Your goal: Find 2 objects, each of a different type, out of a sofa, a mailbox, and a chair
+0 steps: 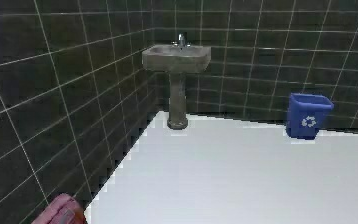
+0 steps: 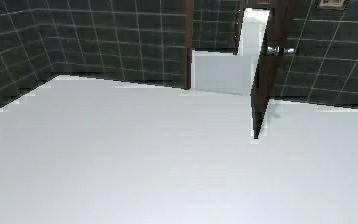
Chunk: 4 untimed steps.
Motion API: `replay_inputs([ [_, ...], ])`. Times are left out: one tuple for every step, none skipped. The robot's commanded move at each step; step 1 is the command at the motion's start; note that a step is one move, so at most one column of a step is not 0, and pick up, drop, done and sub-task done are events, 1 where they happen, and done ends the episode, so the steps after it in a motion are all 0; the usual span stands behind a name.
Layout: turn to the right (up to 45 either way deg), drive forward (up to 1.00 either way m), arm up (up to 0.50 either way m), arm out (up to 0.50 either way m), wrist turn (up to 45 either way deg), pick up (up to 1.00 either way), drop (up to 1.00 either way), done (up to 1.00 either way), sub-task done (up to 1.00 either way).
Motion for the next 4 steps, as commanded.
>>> replay_inputs([
  [45.0,0.0,0.0,0.0,0.0,0.0,0.0,0.0,0.0],
  [45.0,0.0,0.0,0.0,0.0,0.0,0.0,0.0,0.0],
  [12.0,0.0,0.0,0.0,0.0,0.0,0.0,0.0,0.0],
  [0.0,1.0,0.0,0.0,0.0,0.0,0.0,0.0,0.0],
])
